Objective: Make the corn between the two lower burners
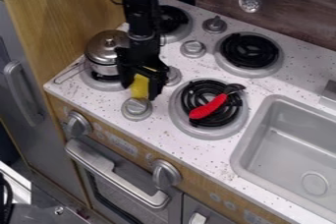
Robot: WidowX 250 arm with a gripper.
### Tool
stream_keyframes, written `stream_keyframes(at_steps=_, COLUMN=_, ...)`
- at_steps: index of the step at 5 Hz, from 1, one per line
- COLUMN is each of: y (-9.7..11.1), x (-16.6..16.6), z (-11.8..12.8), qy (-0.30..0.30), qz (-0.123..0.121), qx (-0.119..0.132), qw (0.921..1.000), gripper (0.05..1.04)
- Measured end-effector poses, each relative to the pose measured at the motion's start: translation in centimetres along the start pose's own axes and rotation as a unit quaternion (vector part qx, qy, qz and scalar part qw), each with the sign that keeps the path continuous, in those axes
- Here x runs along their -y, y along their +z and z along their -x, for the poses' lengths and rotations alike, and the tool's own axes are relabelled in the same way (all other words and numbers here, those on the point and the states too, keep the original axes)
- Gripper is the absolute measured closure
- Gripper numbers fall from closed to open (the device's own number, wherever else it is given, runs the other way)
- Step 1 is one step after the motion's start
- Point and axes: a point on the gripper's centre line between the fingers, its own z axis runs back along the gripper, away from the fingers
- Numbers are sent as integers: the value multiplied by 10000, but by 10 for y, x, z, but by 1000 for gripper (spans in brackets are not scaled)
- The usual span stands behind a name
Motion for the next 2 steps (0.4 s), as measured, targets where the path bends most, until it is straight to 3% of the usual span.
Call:
stream_keyframes(at_steps=1, y=28, x=21, z=-1, qy=-207, qz=-195, qx=294, qw=9992, gripper=84)
stream_keyframes(at_steps=2, y=59, x=35, z=2, qy=-221, qz=-209, qx=646, qw=9975, gripper=84)
